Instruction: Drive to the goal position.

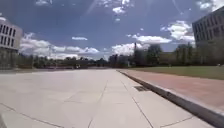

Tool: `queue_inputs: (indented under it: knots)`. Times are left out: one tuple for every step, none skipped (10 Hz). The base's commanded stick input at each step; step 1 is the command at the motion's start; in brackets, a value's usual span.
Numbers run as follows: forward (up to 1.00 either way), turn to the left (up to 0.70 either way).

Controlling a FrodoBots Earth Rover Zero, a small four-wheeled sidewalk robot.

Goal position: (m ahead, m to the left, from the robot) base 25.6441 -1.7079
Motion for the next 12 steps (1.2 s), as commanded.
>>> queue_inputs:
  knots:
    - [0.7,0.0]
    - [0.7,0.0]
    - [0.7,0.0]
    - [0.7,0.0]
    - [0.7,0.0]
    - [0.7,0.0]
    - [0.7,0.0]
    - [0.7,0.0]
    - [0.7,0.0]
    - [0.7,0.0]
    - [0.7,0.0]
    - [0.7,0.0]
